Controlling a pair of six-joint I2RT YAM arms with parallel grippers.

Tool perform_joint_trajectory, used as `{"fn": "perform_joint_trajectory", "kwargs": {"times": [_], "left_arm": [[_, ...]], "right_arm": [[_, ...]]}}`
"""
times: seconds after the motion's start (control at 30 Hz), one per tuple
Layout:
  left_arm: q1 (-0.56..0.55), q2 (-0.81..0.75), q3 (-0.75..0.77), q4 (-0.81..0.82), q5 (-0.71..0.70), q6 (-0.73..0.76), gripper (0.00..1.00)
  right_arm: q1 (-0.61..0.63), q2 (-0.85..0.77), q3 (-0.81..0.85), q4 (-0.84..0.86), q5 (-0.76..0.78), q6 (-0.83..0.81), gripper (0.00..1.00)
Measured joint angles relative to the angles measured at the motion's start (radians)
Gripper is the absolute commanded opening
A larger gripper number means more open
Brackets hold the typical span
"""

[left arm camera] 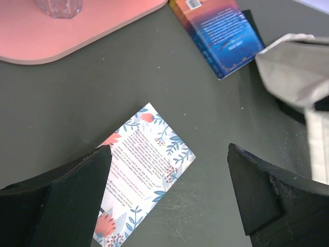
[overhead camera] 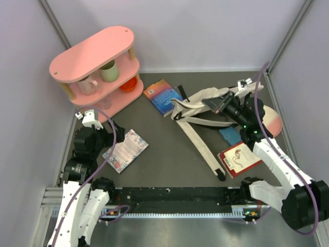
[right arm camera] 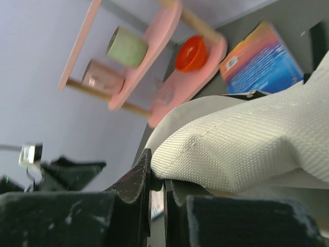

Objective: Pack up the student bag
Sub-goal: Pick up the student bag at the center of the board, then adjust the student bag at the center of the board.

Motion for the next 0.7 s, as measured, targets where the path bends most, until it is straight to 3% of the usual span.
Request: {"fn": "perform_joint_trajectory", "kwargs": {"times": [0.23,0.47,0.7], "left_arm": [[0.0,0.006,-0.04,0.118,0.151,-0.029,0.99],[-0.02,0.233,-0.121,0.367,0.367,-0.129,0.99],[-0.291,0.562,-0.066,0.516,0.325,-0.144,0.99]], "right_arm": [[0.016,-0.182,-0.24,0.034,-0.223,-0.011,0.0],[0.058,-0.375,-0.429,-0.184,-0.136,-0.011,0.0],[0.064,-0.514,-0.549,-0.363,0.022,0.044,0.0]]}}
